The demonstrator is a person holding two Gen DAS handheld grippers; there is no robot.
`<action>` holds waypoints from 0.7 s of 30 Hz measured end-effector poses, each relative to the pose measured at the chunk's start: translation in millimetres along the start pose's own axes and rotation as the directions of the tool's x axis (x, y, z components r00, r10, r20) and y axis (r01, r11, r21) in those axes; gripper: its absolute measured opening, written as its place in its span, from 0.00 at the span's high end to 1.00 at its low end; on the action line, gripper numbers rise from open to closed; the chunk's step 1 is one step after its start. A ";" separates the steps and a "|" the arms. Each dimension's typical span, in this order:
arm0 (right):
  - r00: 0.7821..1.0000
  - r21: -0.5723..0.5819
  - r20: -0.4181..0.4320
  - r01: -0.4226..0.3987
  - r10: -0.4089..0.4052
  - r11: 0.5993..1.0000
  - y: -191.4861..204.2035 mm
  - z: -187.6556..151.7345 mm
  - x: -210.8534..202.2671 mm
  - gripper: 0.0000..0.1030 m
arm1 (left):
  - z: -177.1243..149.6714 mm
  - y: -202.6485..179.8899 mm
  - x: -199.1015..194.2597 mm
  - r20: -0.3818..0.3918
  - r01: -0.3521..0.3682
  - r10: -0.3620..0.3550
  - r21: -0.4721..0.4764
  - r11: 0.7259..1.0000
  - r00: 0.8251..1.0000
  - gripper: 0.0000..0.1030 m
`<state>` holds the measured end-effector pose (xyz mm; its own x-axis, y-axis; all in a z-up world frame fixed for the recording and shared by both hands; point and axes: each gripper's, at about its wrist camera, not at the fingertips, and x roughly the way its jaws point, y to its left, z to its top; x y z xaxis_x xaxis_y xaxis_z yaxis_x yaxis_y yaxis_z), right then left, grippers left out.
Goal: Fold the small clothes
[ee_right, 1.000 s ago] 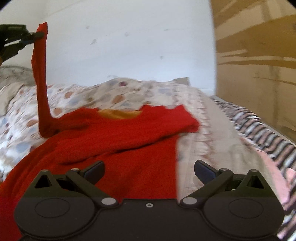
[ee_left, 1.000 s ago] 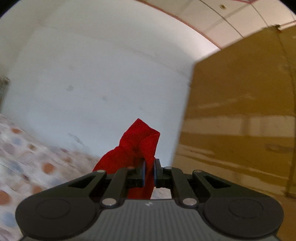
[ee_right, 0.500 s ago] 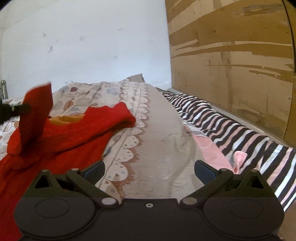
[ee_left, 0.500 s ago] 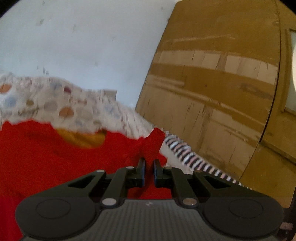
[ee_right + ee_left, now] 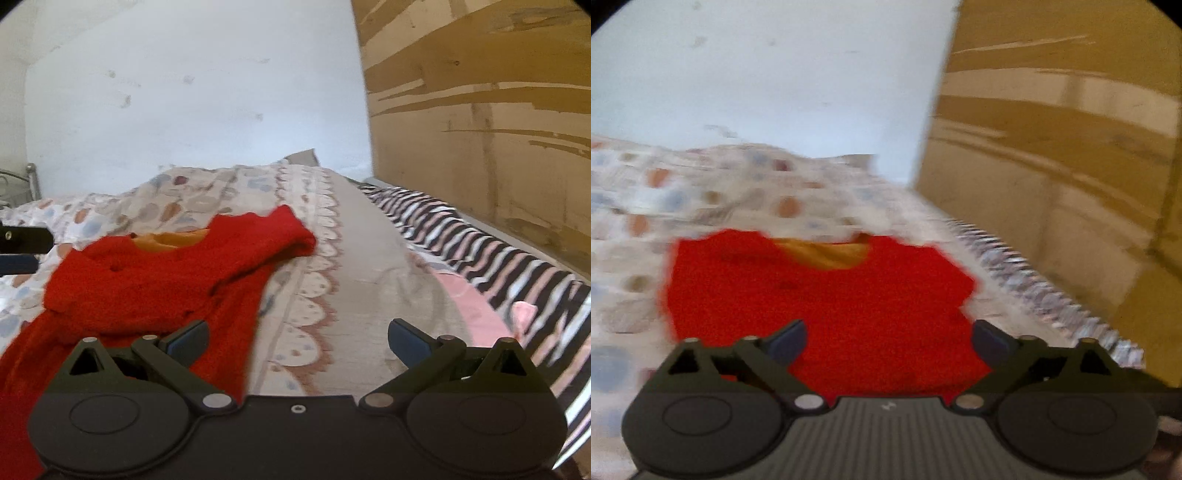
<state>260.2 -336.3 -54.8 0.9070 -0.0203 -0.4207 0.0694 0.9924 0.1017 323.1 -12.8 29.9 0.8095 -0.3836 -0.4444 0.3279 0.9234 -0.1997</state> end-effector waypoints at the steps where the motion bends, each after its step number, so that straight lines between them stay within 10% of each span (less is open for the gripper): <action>1: 1.000 -0.009 -0.002 -0.008 0.008 1.000 3.2 0.0 0.8 0.00 | 0.6 9.8 -5.7 -0.006 -0.058 0.058 -0.006 0.998 0.998 0.01; 5: 0.999 -0.033 -0.006 -0.038 0.038 0.999 13.5 2.1 4.8 0.00 | -1.7 53.2 -23.5 -0.044 -0.240 0.240 0.010 0.971 0.970 0.01; 11: 0.996 -0.070 -0.040 -0.084 0.081 0.994 32.5 8.2 20.4 0.00 | -26.0 116.9 -11.8 -0.136 -0.467 0.473 0.076 0.881 0.871 0.00; 21: 0.971 -0.120 -0.141 -0.212 0.194 0.970 71.0 42.8 75.1 0.16 | -29.8 135.9 33.2 -0.119 -0.347 0.355 0.085 0.934 0.927 0.01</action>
<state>351.0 -272.6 -40.6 0.8351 0.1905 -0.5160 -0.1747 0.9814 0.0795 380.0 99.4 -38.1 0.8091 -0.0294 -0.5869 0.0665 0.9969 0.0416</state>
